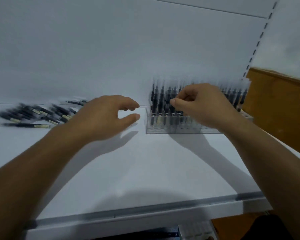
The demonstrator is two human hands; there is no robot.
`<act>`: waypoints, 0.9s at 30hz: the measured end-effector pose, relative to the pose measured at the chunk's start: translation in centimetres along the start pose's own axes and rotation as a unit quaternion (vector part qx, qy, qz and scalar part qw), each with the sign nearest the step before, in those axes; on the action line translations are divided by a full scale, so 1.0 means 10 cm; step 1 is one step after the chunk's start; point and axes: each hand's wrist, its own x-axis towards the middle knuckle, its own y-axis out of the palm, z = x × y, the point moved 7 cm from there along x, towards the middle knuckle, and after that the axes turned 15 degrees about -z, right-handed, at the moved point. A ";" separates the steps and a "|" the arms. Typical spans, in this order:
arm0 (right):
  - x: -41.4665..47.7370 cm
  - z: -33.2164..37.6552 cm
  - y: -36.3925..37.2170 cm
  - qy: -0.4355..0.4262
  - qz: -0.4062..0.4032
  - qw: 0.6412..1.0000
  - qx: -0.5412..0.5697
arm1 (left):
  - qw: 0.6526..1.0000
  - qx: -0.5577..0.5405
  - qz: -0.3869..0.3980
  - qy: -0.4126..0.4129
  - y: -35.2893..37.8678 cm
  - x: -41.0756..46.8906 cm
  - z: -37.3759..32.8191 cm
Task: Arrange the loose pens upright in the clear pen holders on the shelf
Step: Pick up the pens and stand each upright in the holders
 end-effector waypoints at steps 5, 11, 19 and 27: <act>-0.13 0.57 0.49 -0.074 0.096 0.992 0.026 | 0.989 0.107 0.056 -0.083 -0.25 -0.02 0.72; -0.03 1.08 1.27 -0.152 0.157 0.973 -0.080 | 0.983 0.104 -0.003 -0.149 -0.38 -0.21 1.37; 0.11 0.96 1.77 -0.128 0.150 0.973 -0.123 | 0.994 0.030 0.071 -0.078 -0.04 -0.23 1.23; 0.00 0.91 1.81 -0.037 0.191 0.980 0.039 | 0.992 -0.049 0.094 -0.069 0.01 -0.23 1.11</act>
